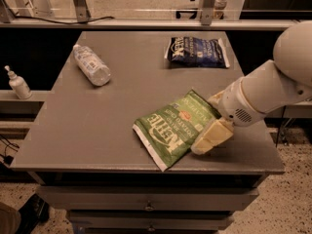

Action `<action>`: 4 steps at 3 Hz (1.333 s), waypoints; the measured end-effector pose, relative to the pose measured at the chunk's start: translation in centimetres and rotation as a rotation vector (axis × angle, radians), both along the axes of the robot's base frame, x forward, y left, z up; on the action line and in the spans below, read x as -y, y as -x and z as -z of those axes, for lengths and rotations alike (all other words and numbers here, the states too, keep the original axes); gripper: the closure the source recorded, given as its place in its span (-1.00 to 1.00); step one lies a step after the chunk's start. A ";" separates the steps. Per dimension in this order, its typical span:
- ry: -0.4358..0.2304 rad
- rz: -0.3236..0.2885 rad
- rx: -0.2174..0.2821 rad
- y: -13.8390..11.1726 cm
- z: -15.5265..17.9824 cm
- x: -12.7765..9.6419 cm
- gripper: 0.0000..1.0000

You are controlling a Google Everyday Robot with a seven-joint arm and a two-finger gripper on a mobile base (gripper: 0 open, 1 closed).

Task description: Pick green jalapeno chip bag

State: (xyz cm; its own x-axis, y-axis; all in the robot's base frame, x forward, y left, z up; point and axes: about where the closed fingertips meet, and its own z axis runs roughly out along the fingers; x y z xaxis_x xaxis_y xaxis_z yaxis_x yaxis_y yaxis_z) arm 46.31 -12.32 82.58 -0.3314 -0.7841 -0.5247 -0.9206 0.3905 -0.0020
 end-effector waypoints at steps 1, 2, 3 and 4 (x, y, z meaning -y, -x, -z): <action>-0.016 0.003 -0.001 -0.1 0.2 -0.4 -0.15; -0.022 0.009 0.008 -0.3 -0.4 -0.2 0.31; -0.028 0.014 0.017 -0.5 -1.0 -0.1 0.74; -0.045 0.019 0.031 -0.7 -2.2 -0.1 1.00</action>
Offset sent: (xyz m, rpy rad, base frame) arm 0.0066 -0.0029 0.0099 0.0317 -0.0182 -0.0237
